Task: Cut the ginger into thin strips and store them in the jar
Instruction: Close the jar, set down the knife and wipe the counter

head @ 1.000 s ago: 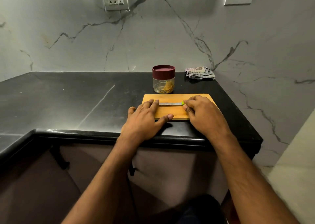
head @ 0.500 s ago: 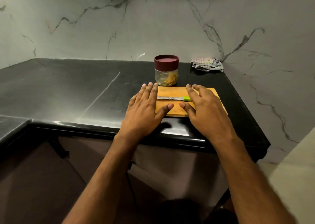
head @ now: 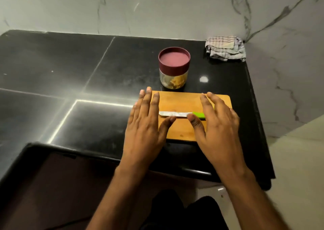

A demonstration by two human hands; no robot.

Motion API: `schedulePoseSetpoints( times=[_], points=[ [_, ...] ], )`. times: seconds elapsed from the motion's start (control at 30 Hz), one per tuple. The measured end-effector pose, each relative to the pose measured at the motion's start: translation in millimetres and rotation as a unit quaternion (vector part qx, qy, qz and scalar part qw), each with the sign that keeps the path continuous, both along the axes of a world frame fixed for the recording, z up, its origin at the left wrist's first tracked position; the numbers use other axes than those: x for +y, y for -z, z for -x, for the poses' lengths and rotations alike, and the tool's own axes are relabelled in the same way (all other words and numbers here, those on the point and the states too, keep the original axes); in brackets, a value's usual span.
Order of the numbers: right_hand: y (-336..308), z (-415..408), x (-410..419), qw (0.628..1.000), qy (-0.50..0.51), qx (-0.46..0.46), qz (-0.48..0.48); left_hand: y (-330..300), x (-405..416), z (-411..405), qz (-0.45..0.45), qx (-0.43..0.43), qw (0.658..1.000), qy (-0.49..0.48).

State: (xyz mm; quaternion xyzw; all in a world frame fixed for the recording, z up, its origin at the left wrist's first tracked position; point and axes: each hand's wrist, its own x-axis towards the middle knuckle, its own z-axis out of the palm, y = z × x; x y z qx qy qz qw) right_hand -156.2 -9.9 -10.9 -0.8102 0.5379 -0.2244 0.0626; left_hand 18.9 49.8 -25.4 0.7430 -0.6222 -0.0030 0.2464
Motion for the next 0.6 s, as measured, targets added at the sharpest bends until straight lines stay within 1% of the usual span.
schedulePoseSetpoints(
  times=[0.17, 0.33, 0.5, 0.6],
  points=[
    [-55.8, -4.9, -0.6, 0.996, -0.025, 0.078, -0.033, -63.0, 6.6, 5.4, -0.031, -0.005, 0.999, 0.01],
    [-96.2, -6.1, 6.2, 0.994, -0.039, 0.093, -0.047, -97.1, 10.2, 11.3, -0.037, -0.016, 0.999, 0.017],
    [-126.0, -12.4, -0.2, 0.994, -0.057, 0.096, -0.009, -125.6, -4.0, 8.6, 0.002, -0.049, 0.999, 0.022],
    [-144.8, -19.1, -8.0, 0.995, -0.064, 0.073, 0.037, -145.1, -11.4, 5.7, 0.072, -0.078, 0.994, 0.011]
  ],
)
